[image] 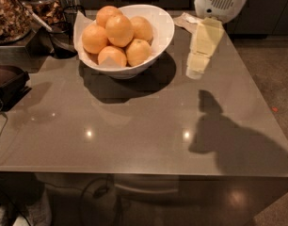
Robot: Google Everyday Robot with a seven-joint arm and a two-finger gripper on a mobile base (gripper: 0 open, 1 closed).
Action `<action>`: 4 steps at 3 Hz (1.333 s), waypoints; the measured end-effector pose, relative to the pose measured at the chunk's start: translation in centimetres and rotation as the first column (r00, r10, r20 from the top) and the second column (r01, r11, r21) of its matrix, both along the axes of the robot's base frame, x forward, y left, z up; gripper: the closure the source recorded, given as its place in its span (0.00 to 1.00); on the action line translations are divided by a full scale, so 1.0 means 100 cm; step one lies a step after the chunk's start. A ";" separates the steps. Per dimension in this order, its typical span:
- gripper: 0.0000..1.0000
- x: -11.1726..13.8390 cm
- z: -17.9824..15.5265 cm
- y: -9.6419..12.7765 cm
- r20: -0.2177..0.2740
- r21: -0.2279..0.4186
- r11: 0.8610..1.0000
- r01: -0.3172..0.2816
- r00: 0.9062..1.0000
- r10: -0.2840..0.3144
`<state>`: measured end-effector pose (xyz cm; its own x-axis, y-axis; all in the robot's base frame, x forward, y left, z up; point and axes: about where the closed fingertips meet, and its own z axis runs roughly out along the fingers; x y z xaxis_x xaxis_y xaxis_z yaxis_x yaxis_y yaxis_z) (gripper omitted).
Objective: Pick orange from white bowl
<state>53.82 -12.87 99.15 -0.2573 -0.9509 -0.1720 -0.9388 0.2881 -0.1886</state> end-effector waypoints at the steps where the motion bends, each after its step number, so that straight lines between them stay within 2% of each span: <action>1: 0.00 0.008 0.003 0.008 0.034 0.019 1.000 -0.008 0.999 0.008; 2: 0.00 0.025 0.008 0.025 0.070 0.078 0.997 -0.011 0.998 0.006; 3: 0.00 0.049 0.015 0.050 0.061 0.162 0.987 -0.023 0.998 0.013; 4: 0.00 0.074 0.024 0.078 0.067 0.209 0.976 -0.065 0.996 0.052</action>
Offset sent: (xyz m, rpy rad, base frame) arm 0.0351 0.0373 0.0150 0.1348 -0.0729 0.0051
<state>61.18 -5.08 101.55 -0.1851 -0.9047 -0.3836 -0.9438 0.2725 -0.1872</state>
